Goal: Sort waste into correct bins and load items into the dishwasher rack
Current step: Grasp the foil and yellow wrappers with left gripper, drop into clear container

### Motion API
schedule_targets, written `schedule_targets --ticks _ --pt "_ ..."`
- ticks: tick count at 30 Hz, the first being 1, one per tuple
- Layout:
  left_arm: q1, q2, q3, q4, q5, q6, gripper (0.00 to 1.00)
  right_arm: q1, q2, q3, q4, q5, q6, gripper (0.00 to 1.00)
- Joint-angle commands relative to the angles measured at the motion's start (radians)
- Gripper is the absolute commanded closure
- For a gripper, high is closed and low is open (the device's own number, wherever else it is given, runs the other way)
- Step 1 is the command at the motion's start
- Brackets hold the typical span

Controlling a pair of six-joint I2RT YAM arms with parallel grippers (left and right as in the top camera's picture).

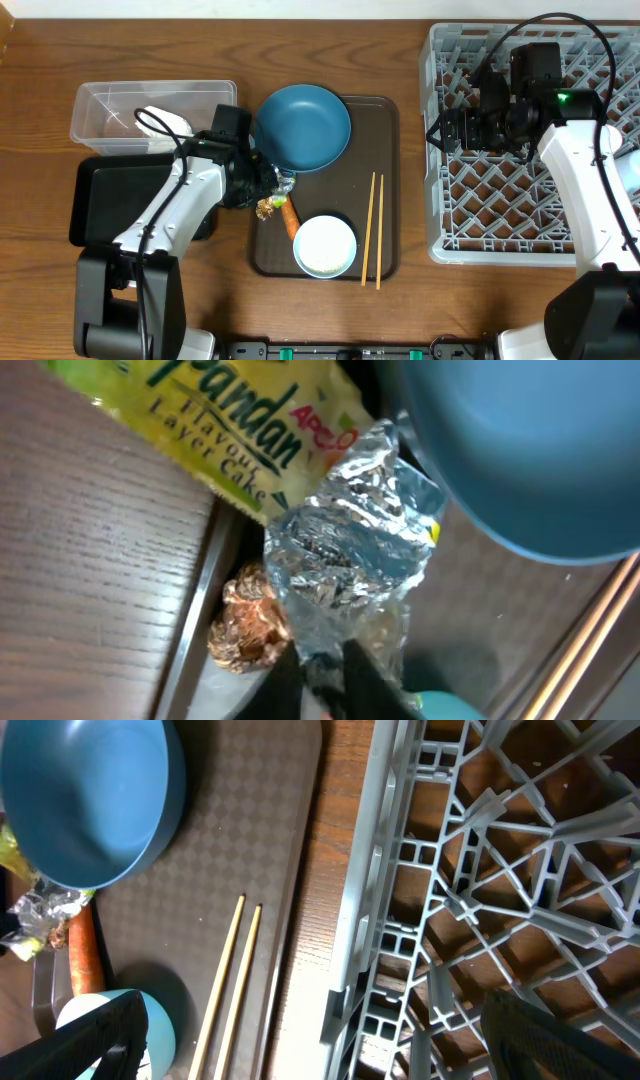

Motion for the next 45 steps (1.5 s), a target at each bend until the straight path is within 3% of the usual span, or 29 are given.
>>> schedule_targets --ticks 1,12,15,20,27,34,38,45 --pt "-0.002 0.002 -0.002 -0.008 -0.031 0.002 0.94 0.003 -0.019 0.019 -0.003 0.003 -0.017 0.01" --pt "0.049 -0.174 0.137 -0.138 -0.056 0.034 0.94 0.003 -0.019 0.019 -0.009 0.003 -0.024 0.01" --pt "0.094 -0.239 0.177 -0.134 -0.124 0.036 0.94 0.003 -0.019 0.019 -0.008 0.003 -0.024 0.01" --pt "0.179 -0.280 0.188 -0.007 -0.213 0.059 0.93 0.003 -0.019 0.019 -0.008 0.003 -0.024 0.01" --pt "0.262 -0.153 0.188 0.187 -0.221 0.067 0.93 0.003 -0.019 0.019 -0.008 0.003 -0.024 0.01" --pt "0.298 -0.057 0.189 0.310 -0.219 0.071 0.64 0.003 -0.019 0.019 -0.012 0.003 -0.024 0.01" --pt "0.297 -0.109 0.191 0.242 -0.156 0.116 0.60 0.003 -0.019 0.019 -0.012 0.003 -0.024 0.01" --pt "0.297 -0.213 0.191 -0.121 -0.156 0.116 0.58 0.003 -0.019 0.019 -0.004 0.002 -0.024 0.01"
